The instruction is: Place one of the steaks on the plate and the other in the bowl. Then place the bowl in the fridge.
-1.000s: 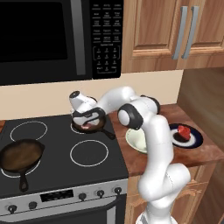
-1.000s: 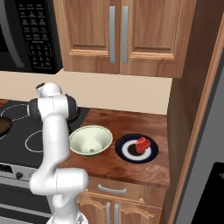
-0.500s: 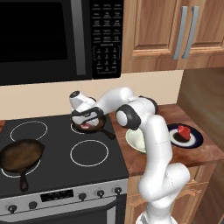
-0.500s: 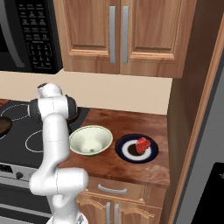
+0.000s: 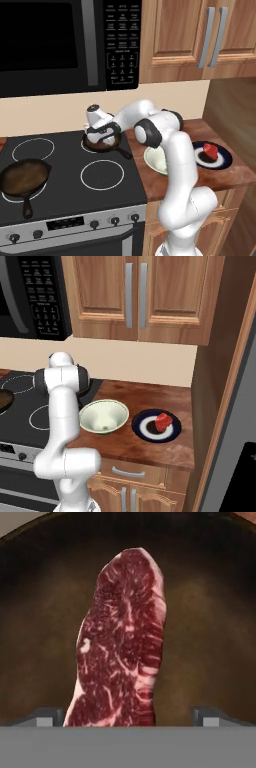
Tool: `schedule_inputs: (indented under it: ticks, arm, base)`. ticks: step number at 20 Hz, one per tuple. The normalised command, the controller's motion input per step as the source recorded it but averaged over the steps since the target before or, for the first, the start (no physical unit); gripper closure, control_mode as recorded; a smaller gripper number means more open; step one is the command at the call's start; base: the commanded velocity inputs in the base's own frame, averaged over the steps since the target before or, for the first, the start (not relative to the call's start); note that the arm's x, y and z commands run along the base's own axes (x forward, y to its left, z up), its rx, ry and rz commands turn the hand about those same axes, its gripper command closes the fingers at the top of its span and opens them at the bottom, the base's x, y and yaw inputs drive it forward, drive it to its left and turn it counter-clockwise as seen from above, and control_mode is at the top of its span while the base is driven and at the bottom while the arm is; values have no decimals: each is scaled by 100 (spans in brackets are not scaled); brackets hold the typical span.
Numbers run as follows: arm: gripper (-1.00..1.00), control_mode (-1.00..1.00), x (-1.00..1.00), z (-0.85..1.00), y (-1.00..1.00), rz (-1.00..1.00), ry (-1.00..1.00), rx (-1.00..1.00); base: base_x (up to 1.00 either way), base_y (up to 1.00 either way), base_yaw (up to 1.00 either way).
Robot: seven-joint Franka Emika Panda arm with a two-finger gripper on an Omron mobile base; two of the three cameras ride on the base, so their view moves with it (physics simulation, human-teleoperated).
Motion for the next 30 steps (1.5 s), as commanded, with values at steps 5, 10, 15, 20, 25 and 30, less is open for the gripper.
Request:
schedule_inputs:
  ticks: [5,10,15,20,25,30]
  arm:
    - [100,-100,5,-21,-25,0,-3,17]
    - [100,-100,0,-4,6,0,0,4]
    - [100,-100,9,0,27,0,0,-1]
    - [100,-100,4,1,21,0,0,0]
    - [100,-100,-57,9,-28,-3,-16,3]
    - [100,-100,-77,7,-37,-1,-27,10]
  base:
    - [0,0,0]
    - [0,0,0]
    - [0,0,0]
    - [0,0,0]
    - [0,0,0]
    - [0,0,0]
